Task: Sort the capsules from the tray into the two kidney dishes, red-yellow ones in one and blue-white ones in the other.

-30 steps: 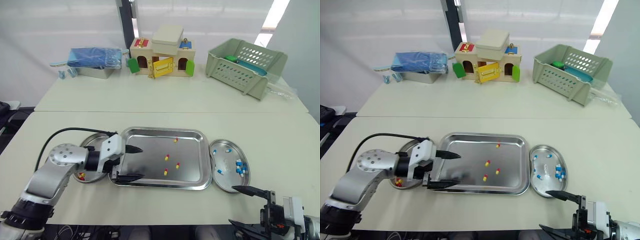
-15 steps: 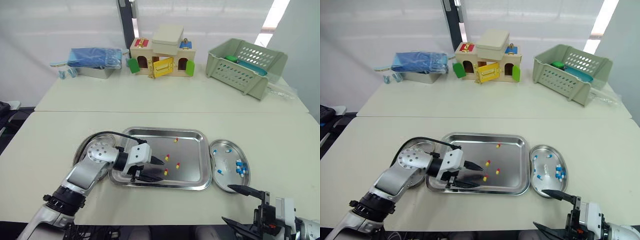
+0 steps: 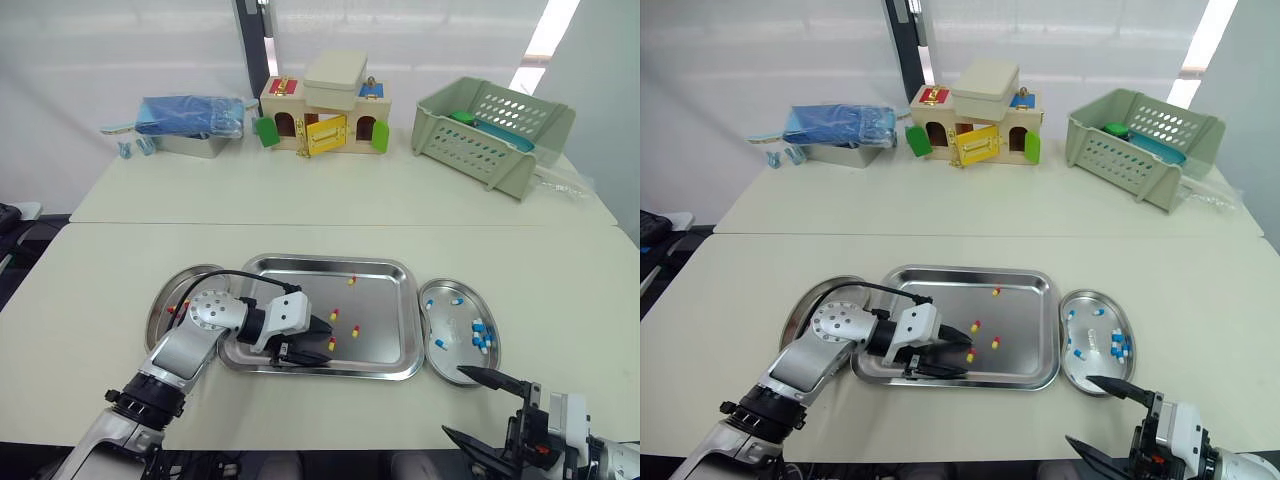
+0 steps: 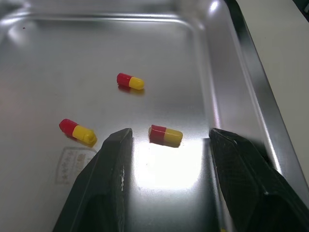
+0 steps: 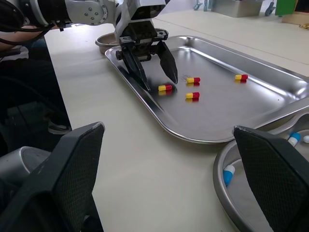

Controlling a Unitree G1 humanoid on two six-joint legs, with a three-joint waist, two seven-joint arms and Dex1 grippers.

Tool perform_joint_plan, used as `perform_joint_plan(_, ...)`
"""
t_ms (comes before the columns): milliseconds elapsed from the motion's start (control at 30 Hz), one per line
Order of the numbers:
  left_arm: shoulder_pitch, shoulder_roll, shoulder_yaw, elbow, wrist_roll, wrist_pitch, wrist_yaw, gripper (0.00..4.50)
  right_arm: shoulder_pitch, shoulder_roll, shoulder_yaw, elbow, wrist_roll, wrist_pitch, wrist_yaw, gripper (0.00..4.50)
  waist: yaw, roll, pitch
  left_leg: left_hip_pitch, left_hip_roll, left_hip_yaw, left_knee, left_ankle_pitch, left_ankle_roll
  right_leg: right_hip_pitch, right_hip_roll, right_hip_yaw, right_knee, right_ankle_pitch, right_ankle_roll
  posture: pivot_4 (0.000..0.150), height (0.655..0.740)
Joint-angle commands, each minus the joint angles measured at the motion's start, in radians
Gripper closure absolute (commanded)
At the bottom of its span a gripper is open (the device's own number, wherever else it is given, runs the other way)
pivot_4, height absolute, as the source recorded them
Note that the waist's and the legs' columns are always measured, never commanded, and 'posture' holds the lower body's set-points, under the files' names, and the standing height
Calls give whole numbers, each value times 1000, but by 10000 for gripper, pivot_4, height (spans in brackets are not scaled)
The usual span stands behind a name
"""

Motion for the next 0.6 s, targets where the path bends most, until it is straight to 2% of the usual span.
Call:
perform_joint_plan(33,-18,-7,-14,-6,10,-5,-7,18977,5,-1,9,-42,2,-7,-21,0,0,0,0,0,0,0,0,0,0,0,0,0,0,0,0,1500,7400)
perform_joint_plan(333,-33,-8,-40,7,35,4,-17,18977,30,1,24,-49,-2,-28,-47,0,0,1,-1,0,0,0,0,0,0,0,0,0,0,0,0,1500,7400)
perform_joint_plan(433,-35,-9,-46,15,43,-5,-17,24695,36,2,27,-51,-3,-32,-53,0,0,1,-1,0,0,0,0,0,0,0,0,0,0,0,0,1500,7400)
perform_joint_plan(533,-38,-8,-52,19,54,-12,-19,33831,41,2,30,-51,-4,-38,-57,0,0,2,-2,0,0,0,0,0,0,0,0,0,0,0,0,1500,7400)
perform_joint_plan(600,-38,-7,-53,19,58,-14,-22,33831,43,2,32,-50,-5,-40,-61,0,0,2,-2,0,0,0,0,0,0,0,0,0,0,0,0,1500,7400)
